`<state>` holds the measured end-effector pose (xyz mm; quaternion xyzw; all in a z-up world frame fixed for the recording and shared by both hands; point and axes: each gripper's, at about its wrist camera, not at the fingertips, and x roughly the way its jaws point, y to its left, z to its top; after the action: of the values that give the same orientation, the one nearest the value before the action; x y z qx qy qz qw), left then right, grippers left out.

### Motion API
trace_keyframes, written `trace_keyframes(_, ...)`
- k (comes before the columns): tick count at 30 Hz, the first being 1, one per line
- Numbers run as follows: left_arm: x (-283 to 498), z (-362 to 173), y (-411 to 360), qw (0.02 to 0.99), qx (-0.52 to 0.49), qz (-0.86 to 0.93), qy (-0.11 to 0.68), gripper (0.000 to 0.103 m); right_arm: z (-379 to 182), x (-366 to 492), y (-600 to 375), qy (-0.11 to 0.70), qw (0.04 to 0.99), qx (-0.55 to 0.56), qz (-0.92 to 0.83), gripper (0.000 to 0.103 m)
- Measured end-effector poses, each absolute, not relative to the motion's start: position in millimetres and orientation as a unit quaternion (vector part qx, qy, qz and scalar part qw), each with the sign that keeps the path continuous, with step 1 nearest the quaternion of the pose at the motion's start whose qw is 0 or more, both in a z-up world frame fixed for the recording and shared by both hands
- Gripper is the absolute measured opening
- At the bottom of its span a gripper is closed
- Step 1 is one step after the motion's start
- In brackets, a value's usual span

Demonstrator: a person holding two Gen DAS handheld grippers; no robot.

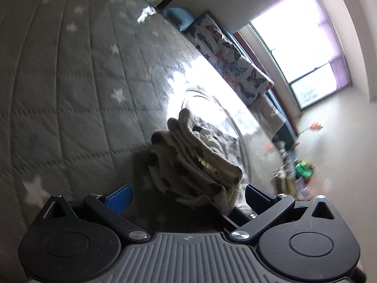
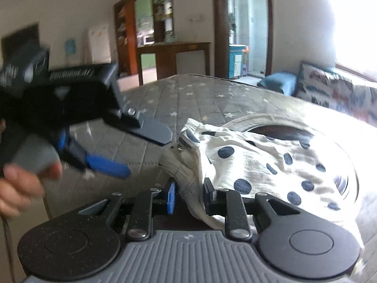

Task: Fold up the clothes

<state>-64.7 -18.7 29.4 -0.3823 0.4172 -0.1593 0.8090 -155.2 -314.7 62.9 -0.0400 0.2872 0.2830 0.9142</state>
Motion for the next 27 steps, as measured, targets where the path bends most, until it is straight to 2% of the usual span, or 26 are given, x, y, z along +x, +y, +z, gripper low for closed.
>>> trace_keyframes(8, -59.0, 5.4, -26.3, 0.752, -0.478, -0.164, 0.424, 0.103, 65.0, -164.8, -346.4, 0.282, 0.913, -0.006, 0.293, 0.021)
trace_keyframes(14, -54.2, 1.2, -34.8, 0.749, -0.477, -0.167, 0.428, 0.101, 66.7, -149.9, -305.8, 0.282, 0.907, -0.015, 0.314, 0.021)
trace_keyframes(16, -55.6, 3.6, -34.0, 0.755, -0.472, -0.171, 0.423, 0.086, 67.5, -152.5, -305.3, 0.281, 0.906, -0.022, 0.316, 0.021)
trace_keyframes(19, -56.4, 0.4, -29.3, 0.751, -0.476, -0.171, 0.424, 0.072, 67.5, -156.5, -305.4, 0.279, 0.905, -0.033, 0.320, 0.021)
trace_keyframes(20, -56.8, -1.3, -27.6, 0.749, -0.479, -0.173, 0.424, 0.070, 66.9, -158.2, -303.4, 0.277, 0.905, -0.041, 0.321, 0.021)
trace_keyframes(22, -58.2, -3.6, -24.0, 0.749, -0.480, -0.172, 0.423, 0.054, 65.0, -160.8, -300.9, 0.278, 0.903, -0.053, 0.324, 0.023)
trace_keyframes(27, -53.6, -5.7, -21.0, 0.761, -0.462, -0.163, 0.426, 0.040, 71.1, -153.7, -308.9, 0.283, 0.899, -0.027, 0.333, 0.024)
